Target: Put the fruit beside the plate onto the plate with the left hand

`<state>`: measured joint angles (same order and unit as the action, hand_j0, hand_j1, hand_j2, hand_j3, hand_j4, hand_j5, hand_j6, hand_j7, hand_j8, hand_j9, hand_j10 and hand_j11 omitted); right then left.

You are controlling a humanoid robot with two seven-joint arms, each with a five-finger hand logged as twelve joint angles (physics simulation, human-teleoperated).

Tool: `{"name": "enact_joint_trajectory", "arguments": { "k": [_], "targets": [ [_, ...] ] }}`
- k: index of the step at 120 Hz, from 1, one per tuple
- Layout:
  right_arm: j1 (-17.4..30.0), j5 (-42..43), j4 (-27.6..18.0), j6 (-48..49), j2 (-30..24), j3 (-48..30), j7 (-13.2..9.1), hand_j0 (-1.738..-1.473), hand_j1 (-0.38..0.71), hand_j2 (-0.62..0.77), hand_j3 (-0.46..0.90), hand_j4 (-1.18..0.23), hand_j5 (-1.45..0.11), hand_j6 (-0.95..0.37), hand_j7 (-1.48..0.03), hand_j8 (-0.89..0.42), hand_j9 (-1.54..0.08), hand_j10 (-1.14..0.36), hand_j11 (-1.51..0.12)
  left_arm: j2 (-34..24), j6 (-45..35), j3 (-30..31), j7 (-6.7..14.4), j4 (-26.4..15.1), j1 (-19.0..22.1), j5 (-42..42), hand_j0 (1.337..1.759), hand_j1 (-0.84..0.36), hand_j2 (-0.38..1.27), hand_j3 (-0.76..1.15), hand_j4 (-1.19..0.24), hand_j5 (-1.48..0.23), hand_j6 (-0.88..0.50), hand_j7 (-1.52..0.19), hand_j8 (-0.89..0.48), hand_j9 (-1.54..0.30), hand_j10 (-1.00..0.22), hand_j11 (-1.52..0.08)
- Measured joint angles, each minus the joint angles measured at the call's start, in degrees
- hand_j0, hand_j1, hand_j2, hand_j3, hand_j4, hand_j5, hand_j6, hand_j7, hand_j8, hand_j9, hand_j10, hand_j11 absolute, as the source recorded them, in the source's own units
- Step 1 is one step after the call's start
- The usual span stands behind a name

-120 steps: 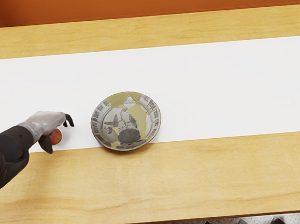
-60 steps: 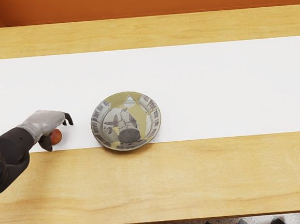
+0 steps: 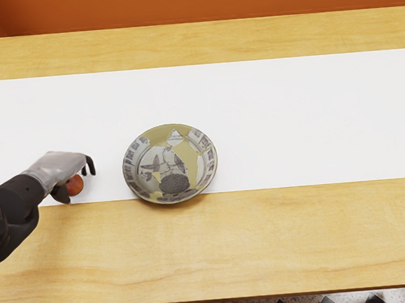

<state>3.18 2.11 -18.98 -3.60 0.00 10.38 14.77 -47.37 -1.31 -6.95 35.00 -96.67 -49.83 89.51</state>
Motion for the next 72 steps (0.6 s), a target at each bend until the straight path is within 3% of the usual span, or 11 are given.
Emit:
{"name": "enact_joint_trajectory", "arguments": {
  "k": [29,40,60,72],
  "targets": [
    [0.0,0.0,0.0,0.0,0.0,0.0,0.0,-1.658,-0.33,0.00,0.00,-0.02,-0.02,-0.02,-0.02,-0.02,-0.02,-0.02,-0.02,0.1,0.0,0.3,0.0,0.4,0.0,0.1,1.656,-0.25,0.10,0.00,-0.54,-0.70,-0.53,-0.70,-0.47,-0.71,-0.54,-0.71],
    [0.0,0.0,0.1,0.0,0.0,0.0,0.0,-1.658,-0.33,0.00,0.00,-0.02,-0.02,-0.02,-0.02,-0.02,-0.02,-0.02,-0.02,0.3,0.0,0.5,0.0,0.7,0.0,0.1,1.653,-0.23,0.11,0.00,-0.58,-0.74,-0.50,-0.75,-0.44,-0.76,-0.57,-0.76],
    [0.0,0.0,0.1,0.0,0.0,0.0,0.0,-1.658,-0.33,0.00,0.00,-0.02,-0.02,-0.02,-0.02,-0.02,-0.02,-0.02,-0.02,0.4,0.0,0.7,0.0,1.1,0.0,0.1,1.643,-0.29,0.16,0.07,-0.66,-0.86,-0.46,-0.87,-0.41,-0.88,-0.65,-0.88],
    [0.0,0.0,0.1,0.0,0.0,0.0,0.0,-1.658,-0.33,0.00,0.00,-0.02,-0.02,-0.02,-0.02,-0.02,-0.02,-0.02,-0.02,0.4,0.0,0.7,0.0,1.2,0.0,0.0,1.642,-0.32,0.18,0.14,-0.70,-0.93,-0.40,-0.94,-0.36,-0.95,-0.61,-0.95]
  ]
}}
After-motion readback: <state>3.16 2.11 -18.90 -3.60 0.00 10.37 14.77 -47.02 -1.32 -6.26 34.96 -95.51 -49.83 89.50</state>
